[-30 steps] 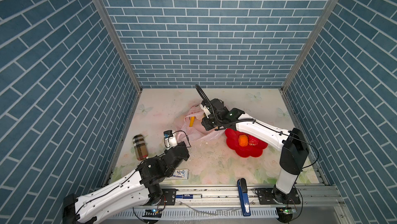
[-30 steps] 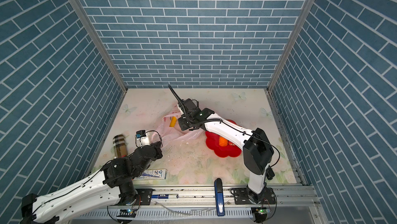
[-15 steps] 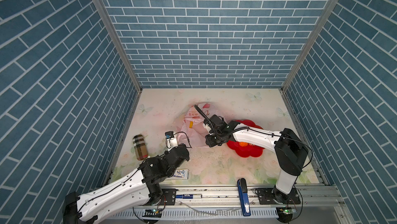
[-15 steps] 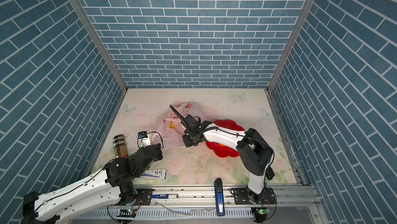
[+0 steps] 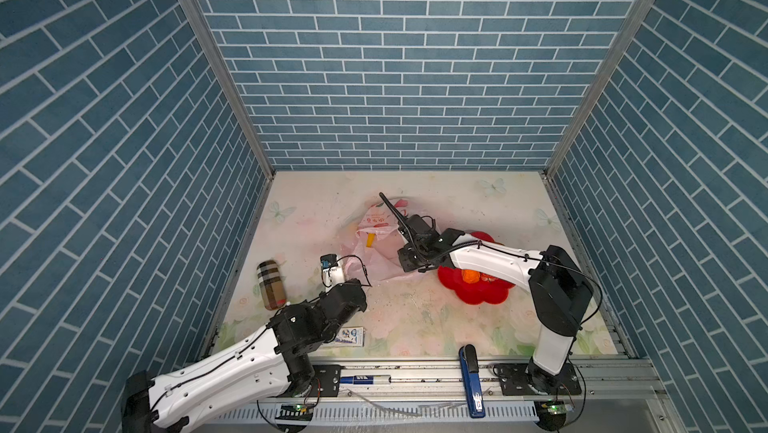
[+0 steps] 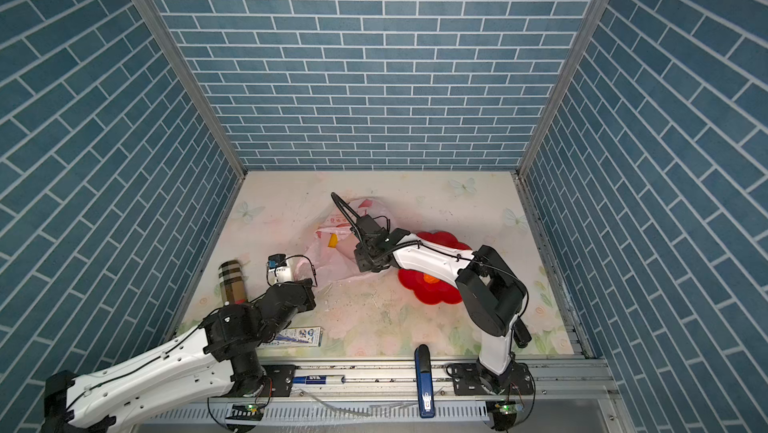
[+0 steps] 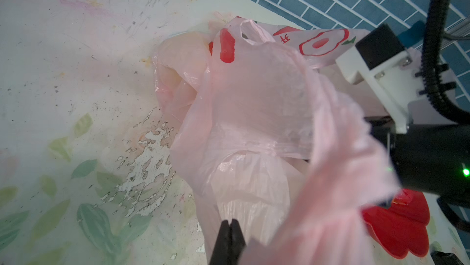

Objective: Take fruits out of the plastic bag
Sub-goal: Pick up the fruit from the plastic bag.

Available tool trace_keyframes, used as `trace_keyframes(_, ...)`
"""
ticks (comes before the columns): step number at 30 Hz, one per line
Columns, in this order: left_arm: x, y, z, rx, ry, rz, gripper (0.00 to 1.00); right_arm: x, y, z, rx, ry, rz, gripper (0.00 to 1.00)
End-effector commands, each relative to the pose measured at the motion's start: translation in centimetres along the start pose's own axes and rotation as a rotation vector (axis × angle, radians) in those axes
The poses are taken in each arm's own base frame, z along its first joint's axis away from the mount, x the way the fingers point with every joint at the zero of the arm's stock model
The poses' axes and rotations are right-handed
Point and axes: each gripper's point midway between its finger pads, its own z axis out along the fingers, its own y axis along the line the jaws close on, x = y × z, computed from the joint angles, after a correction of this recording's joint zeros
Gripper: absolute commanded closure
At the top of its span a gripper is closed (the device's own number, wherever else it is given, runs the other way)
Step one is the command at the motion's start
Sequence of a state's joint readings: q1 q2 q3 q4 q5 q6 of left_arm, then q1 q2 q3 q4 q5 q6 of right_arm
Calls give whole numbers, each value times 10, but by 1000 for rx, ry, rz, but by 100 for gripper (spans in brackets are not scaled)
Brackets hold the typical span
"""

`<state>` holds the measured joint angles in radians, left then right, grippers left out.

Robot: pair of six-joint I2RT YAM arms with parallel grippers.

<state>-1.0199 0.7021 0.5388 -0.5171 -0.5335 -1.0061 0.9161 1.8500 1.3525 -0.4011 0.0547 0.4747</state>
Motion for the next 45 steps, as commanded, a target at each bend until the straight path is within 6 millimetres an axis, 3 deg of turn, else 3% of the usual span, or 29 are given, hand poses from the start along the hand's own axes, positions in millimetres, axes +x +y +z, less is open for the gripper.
trace_keyframes(1,4,0,0,11,10,1,100,-40,-12,7,56,-106,44,62)
trace_keyframes(8,13,0,2,26,32,-9,100,-67,-19,29,61,-157,45,52)
trace_keyframes(16,20,2,4,32,50,-11,100,-90,0,45,-23,-217,57,41)
trace_keyframes(28,24,2,5,45,61,-15,100,-123,2,67,-26,-302,79,32)
trace_keyframes(29,24,2,5,43,61,-14,100,-117,-3,80,-10,-284,82,31)
trace_keyframes(45,25,5,0,72,62,-30,100,-128,-15,116,2,-292,111,28)
